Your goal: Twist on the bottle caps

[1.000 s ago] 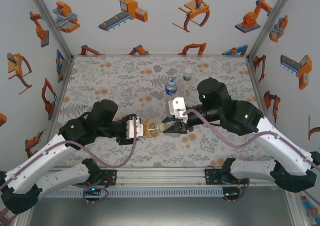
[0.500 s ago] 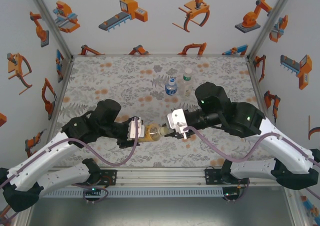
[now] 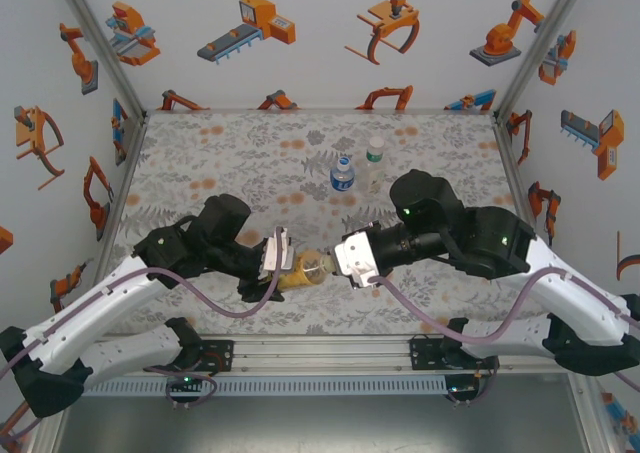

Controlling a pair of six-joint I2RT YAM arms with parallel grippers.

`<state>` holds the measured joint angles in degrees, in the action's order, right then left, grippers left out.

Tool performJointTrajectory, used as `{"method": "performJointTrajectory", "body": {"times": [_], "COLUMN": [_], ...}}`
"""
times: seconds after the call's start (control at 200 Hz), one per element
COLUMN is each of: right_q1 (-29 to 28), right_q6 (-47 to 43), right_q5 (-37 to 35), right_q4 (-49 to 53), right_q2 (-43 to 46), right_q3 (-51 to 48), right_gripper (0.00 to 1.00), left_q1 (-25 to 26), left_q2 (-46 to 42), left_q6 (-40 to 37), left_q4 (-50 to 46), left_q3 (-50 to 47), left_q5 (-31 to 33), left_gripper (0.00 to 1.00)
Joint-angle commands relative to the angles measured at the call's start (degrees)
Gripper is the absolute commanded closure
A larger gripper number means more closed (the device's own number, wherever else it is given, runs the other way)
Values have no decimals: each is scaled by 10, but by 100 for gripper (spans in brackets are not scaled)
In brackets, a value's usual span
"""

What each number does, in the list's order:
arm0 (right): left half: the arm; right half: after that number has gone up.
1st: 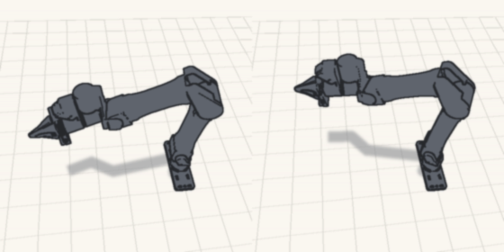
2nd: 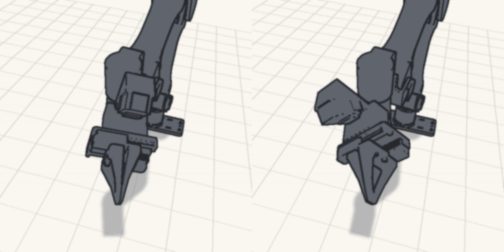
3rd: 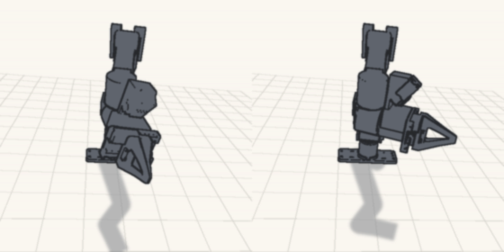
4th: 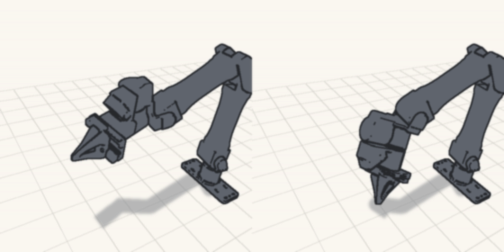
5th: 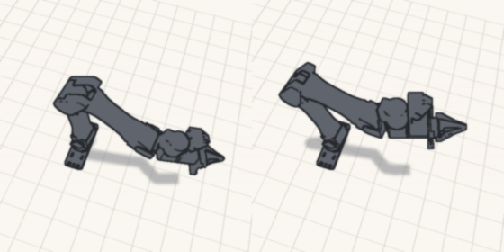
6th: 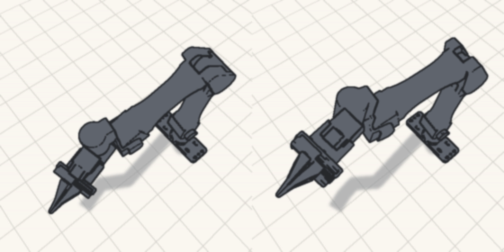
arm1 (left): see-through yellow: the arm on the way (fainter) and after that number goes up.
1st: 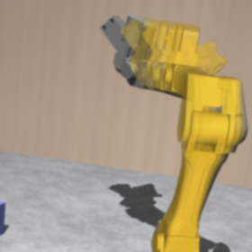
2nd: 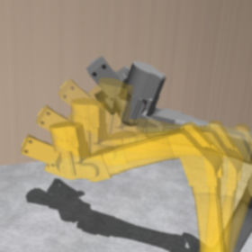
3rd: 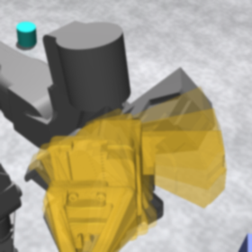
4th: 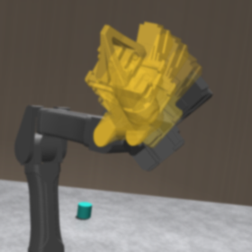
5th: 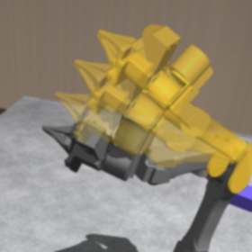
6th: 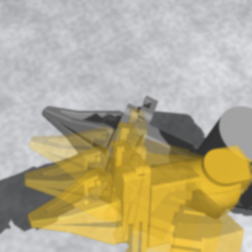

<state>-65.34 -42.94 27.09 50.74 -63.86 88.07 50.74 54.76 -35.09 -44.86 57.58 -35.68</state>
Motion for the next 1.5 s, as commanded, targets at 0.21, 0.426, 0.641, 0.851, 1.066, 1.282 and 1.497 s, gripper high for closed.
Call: {"method": "performJointTrajectory", "body": {"times": [0.21,0.426,0.641,0.851,1.066,1.282,1.497], "right_q1": [-11,-11,-11,-5,-6,1,3], "right_q6": [276,586,889,1199,1226,1029,699], "right_q5": [-30,-196,-288,-365,-392,-413,-353], "right_q4": [-105,-169,-173,-96,-89,-72,-125], "right_q2": [1,33,44,46,34,28,57], "right_q3": [-63,-130,-163,-178,-170,-79,-25], "right_gripper": [100,100,100,100,94,50,39], "left_q1": [-6,-6,-6,-4,-4,-5,-5], "left_q2": [-15,-18,-19,-20,1,0,-11], "left_q6": [17,22,20,25,8,-3,-10], "left_q4": [64,115,163,227,226,199,171], "left_q3": [13,-6,-24,-50,-41,-42,-50], "left_q5": [30,64,85,136,140,128,100], "left_gripper": [100,100,100,100,100,100,100]}}
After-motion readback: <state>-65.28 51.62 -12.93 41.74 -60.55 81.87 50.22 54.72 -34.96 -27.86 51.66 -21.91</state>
